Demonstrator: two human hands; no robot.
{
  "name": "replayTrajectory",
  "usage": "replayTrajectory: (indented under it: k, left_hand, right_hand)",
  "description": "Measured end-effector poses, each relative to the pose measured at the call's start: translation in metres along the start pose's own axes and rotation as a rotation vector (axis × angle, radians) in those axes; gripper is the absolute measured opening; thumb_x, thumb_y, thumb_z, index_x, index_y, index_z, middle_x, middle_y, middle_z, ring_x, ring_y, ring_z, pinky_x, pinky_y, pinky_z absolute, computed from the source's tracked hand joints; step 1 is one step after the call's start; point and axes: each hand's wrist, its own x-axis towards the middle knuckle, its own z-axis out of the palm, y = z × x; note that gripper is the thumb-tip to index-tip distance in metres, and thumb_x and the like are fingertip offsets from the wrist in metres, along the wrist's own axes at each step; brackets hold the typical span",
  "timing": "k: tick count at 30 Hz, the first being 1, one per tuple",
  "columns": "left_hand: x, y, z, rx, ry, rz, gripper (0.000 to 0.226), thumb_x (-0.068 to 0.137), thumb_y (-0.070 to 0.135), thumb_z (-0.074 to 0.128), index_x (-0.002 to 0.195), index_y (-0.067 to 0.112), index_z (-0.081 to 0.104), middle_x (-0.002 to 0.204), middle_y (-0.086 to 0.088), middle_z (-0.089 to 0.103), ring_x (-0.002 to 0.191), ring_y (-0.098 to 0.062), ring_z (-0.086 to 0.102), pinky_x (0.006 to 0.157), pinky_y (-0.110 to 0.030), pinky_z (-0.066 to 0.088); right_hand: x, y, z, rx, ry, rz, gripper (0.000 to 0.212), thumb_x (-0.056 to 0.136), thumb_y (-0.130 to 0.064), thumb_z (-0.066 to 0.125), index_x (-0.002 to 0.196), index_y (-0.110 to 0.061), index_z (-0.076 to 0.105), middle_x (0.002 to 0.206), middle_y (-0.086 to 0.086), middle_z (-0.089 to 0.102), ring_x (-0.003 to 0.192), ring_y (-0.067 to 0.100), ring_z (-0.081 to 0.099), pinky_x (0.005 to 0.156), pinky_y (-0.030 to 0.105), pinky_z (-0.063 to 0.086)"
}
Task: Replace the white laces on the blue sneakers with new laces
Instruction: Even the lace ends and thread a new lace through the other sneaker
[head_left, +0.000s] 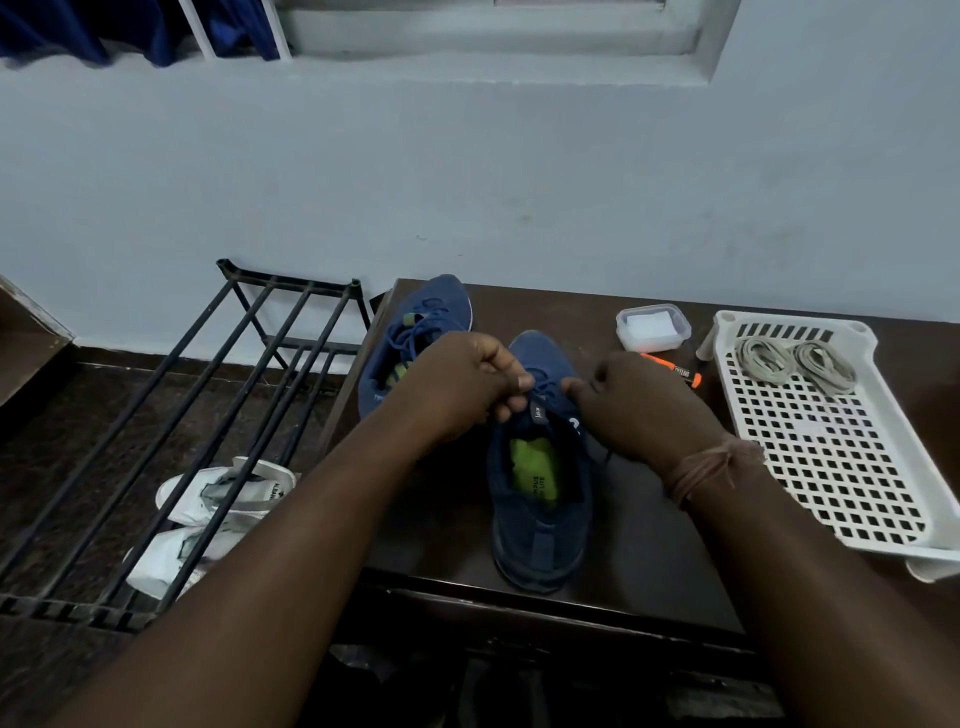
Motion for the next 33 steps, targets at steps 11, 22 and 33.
replayTrajectory:
  k: [11,22,33]
  left_hand:
    - [-0.003,0.002,0.016,0.306,0.215,-0.033,0.05,0.095,0.055,0.059,0.066,0.018,0.075,0.058,0.001,0.068,0.058,-0.012,0.065,0.067,-0.031,0.052]
    - [-0.009,-0.006,0.04,0.757,0.281,0.09,0.047,0.082,0.061,0.068,0.068,0.016,0.065,0.06,0.002,0.05,0.055,-0.019,0.056,0.05,-0.03,0.04]
    - [-0.005,-0.016,0.051,0.694,0.322,0.068,0.042,0.088,0.05,0.063,0.065,0.016,0.058,0.058,0.002,0.05,0.051,-0.018,0.051,0.049,-0.028,0.036]
  right_hand:
    - [0.001,-0.002,-0.01,0.505,0.028,-0.194,0.014,0.085,-0.007,0.072,0.074,-0.014,0.079,0.07,-0.005,0.074,0.068,0.009,0.069,0.063,0.02,0.054]
    - [-0.002,-0.002,-0.012,0.405,-0.17,-0.048,0.013,0.088,-0.021,0.073,0.078,-0.013,0.078,0.075,0.01,0.074,0.063,0.027,0.069,0.062,0.034,0.058]
    - [0.002,-0.002,-0.003,0.376,-0.132,-0.013,0.018,0.087,-0.023,0.073,0.078,-0.008,0.077,0.072,0.012,0.073,0.036,-0.001,0.051,0.046,0.021,0.043]
